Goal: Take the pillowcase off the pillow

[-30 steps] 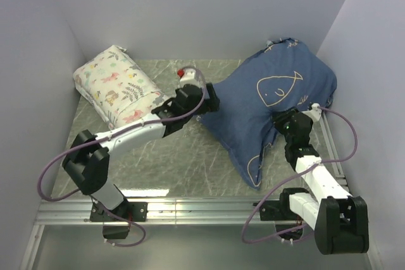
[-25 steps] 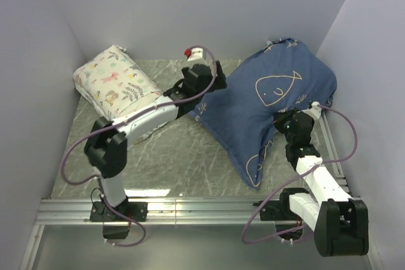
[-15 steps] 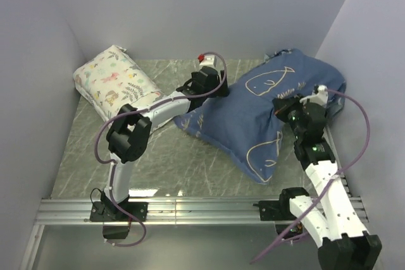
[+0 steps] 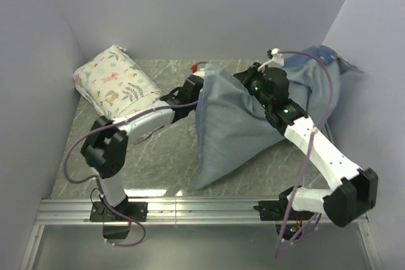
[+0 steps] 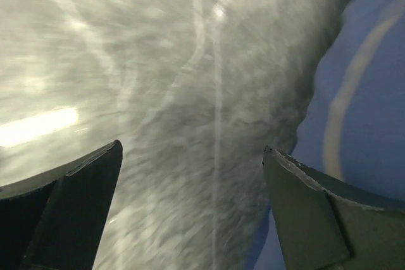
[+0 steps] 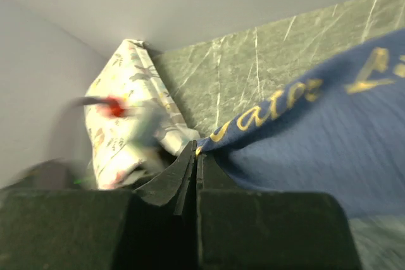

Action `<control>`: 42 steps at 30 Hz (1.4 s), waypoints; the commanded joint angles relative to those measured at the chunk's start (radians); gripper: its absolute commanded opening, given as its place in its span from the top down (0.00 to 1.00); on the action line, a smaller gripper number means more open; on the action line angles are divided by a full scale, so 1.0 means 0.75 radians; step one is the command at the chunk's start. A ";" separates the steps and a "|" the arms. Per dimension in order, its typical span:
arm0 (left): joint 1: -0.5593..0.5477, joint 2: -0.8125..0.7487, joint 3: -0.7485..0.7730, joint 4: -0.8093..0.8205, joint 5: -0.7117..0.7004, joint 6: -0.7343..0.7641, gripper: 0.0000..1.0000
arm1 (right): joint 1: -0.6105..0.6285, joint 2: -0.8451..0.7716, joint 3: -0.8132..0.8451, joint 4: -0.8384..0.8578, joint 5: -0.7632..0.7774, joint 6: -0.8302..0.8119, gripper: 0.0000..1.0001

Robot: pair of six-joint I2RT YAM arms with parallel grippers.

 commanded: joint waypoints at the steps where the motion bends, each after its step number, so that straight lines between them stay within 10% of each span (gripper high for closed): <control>1: 0.008 -0.275 0.046 -0.048 -0.107 -0.049 0.01 | -0.010 0.126 0.024 0.222 0.087 0.029 1.00; 12: 0.111 -0.728 0.081 -0.273 -0.559 -0.080 0.01 | -0.092 0.480 0.136 0.244 -0.097 0.121 1.00; 29: -0.024 -1.132 -0.761 0.156 0.013 -0.172 0.01 | -0.111 0.616 0.312 0.152 -0.176 0.097 1.00; 42: -0.080 -0.980 -0.870 0.435 0.077 -0.221 0.01 | -0.111 0.650 0.383 0.103 -0.205 0.086 1.00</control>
